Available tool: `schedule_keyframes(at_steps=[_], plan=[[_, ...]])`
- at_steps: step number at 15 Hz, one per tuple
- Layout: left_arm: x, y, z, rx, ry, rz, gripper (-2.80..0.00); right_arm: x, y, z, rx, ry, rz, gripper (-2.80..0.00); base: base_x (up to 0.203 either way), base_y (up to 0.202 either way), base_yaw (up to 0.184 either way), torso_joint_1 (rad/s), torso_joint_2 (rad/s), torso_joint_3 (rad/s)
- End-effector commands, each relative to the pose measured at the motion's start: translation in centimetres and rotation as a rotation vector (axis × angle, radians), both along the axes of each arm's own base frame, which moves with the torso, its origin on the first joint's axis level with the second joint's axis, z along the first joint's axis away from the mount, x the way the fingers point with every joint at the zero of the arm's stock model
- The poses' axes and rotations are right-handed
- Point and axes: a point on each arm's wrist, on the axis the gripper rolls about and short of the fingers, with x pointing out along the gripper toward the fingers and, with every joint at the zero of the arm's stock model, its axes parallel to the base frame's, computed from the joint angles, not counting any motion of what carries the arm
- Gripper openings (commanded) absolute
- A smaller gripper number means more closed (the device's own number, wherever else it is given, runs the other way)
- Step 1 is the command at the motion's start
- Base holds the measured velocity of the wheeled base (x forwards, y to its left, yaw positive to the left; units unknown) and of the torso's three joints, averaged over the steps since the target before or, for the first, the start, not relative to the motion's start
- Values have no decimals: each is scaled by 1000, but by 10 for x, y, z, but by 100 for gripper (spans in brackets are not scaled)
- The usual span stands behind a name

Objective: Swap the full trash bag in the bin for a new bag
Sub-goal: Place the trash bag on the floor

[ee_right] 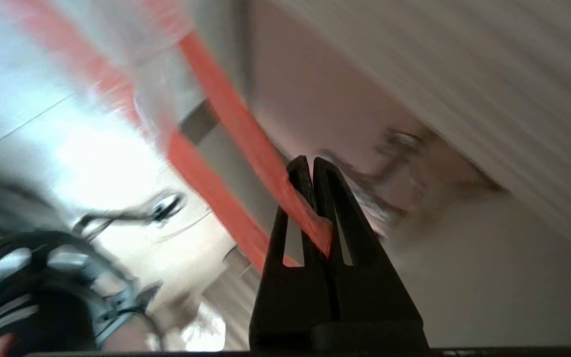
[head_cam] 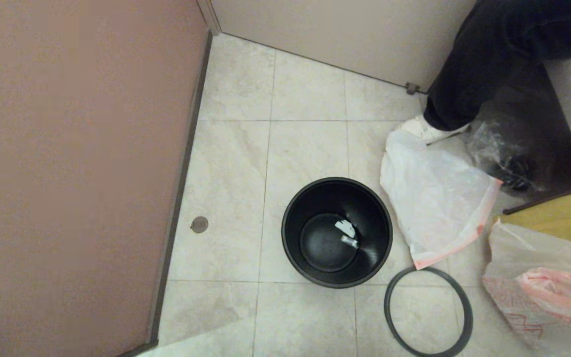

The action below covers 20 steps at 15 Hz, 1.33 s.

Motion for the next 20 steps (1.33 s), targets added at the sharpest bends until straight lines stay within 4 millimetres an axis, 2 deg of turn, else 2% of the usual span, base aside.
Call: schedule_keyframes(at_steps=[1,6,9,11,12,13,16,18,20], plan=[[0,0,0,0,1,1,-280,21,-14,-21,147,36,61,-280,0,0,0,0,0,0],[0,0,0,0,1,1,-280,89,-34,-59,403,25,176,-280,0,0,0,0,0,0],[0,0,0,0,1,1,-280,131,-60,-98,506,31,143,-280,0,0,0,0,0,0],[0,0,0,0,1,1,-280,151,-78,-126,519,4,101,-280,0,0,0,0,0,0],[0,0,0,0,1,1,-280,155,-86,-131,501,-34,80,0,0,0,0,0,0,0],[0,0,0,0,1,1,-280,152,-89,-128,491,-51,65,0,0,0,0,0,0,0],[0,0,0,0,2,1,-280,133,-83,-88,421,-139,58,0,0,0,0,0,0,0],[0,0,0,0,1,1,-280,112,-67,-57,412,-180,73,0,0,0,0,0,0,0],[0,0,0,0,1,1,-280,85,-42,-26,481,-257,127,0,0,0,0,0,0,0]])
